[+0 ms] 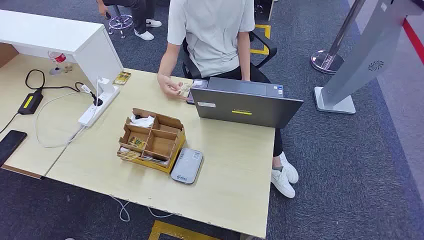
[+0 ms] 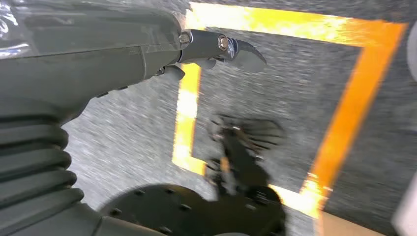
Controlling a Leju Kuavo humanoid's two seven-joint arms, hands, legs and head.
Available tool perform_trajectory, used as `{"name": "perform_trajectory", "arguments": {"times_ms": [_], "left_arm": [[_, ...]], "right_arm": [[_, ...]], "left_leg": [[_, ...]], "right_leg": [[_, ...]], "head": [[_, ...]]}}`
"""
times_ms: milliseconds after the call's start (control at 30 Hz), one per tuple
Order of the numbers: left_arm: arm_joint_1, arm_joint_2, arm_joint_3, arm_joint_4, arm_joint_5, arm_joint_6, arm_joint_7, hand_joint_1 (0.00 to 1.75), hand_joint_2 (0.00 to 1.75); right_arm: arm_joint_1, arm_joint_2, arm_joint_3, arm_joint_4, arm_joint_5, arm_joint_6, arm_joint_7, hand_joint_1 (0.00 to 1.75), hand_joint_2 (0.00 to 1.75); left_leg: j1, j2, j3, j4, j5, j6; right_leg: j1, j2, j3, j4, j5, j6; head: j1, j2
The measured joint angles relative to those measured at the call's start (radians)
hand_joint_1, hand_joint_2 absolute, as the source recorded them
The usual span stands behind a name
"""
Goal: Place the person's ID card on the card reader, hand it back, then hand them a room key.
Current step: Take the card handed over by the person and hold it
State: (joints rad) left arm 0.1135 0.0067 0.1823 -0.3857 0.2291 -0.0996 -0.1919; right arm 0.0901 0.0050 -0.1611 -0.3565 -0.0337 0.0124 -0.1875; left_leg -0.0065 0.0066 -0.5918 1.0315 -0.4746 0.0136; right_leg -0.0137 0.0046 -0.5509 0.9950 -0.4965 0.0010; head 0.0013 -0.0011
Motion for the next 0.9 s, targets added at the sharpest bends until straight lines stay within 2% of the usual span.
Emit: {"name": "perform_trajectory", "arguments": {"times_ms": [233, 367, 567, 900], "left_arm": [[-0.019, 0.004, 0.124, -0.006, 0.067, -0.053, -0.116, 0.0, 1.75], [-0.025, -0.014, 0.219, -0.064, 0.072, -0.091, -0.173, 0.0, 1.75], [-0.02, -0.064, 0.316, -0.222, 0.075, -0.132, -0.216, 0.0, 1.75], [0.042, -0.136, 0.358, -0.571, 0.118, -0.129, -0.293, 0.0, 1.75]], "right_arm": [[-0.025, 0.0, -0.086, 0.027, -0.016, 0.016, -0.08, 0.0, 0.0], [-0.036, 0.0, -0.132, 0.04, -0.021, 0.019, -0.117, 0.0, 0.0], [-0.047, 0.002, -0.188, 0.056, -0.022, 0.017, -0.149, 0.0, 0.0], [-0.061, 0.008, -0.269, 0.077, -0.019, 0.01, -0.18, 0.0, 0.0]], "left_leg": [[0.0, 0.0, 0.0, 0.0, 0.0, 0.0], [0.0, 0.0, 0.0, 0.0, 0.0, 0.0], [0.0, 0.0, 0.0, 0.0, 0.0, 0.0], [0.0, 0.0, 0.0, 0.0, 0.0, 0.0]], "right_leg": [[0.0, 0.0, 0.0, 0.0, 0.0, 0.0], [0.0, 0.0, -0.001, 0.0, 0.0, 0.0], [0.0, 0.0, 0.001, 0.0, 0.0, 0.0], [0.0, 0.0, 0.0, 0.0, 0.0, 0.0]], "head": [[0.0, 0.0], [0.0, 0.0], [0.0, 0.0], [0.0, 0.0]]}}
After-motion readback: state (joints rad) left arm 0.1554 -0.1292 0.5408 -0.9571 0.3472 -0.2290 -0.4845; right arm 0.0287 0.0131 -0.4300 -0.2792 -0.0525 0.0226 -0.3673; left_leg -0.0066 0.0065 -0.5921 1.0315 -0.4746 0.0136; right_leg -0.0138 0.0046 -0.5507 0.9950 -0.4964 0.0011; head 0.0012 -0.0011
